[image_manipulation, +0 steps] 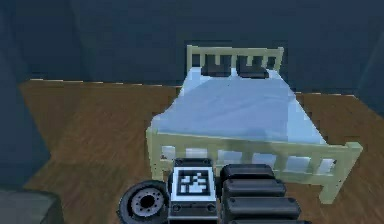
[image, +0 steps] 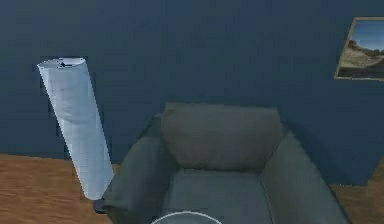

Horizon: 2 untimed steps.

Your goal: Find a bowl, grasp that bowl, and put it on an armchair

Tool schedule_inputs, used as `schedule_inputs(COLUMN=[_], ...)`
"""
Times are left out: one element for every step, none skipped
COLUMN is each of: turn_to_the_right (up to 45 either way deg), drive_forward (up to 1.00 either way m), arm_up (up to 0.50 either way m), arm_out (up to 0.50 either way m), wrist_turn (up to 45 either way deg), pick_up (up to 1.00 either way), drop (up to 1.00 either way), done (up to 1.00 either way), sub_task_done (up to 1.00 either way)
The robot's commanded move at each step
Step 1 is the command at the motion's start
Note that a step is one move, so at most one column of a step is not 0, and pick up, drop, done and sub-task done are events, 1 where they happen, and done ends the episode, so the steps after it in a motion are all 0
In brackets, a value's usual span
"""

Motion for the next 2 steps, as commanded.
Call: schedule_inputs(turn_to_the_right=[45.0, 21.0], drive_forward=[0.00, 0.00], arm_up=[0.00, 0.00], arm_out=[0.00, 0.00], wrist_turn=[0.0, 0.0], pick_up=[0.00, 0.00], drop=[0.00, 0.00], done=[0.00, 0.00], sub_task_done=[0.00, 0.00])
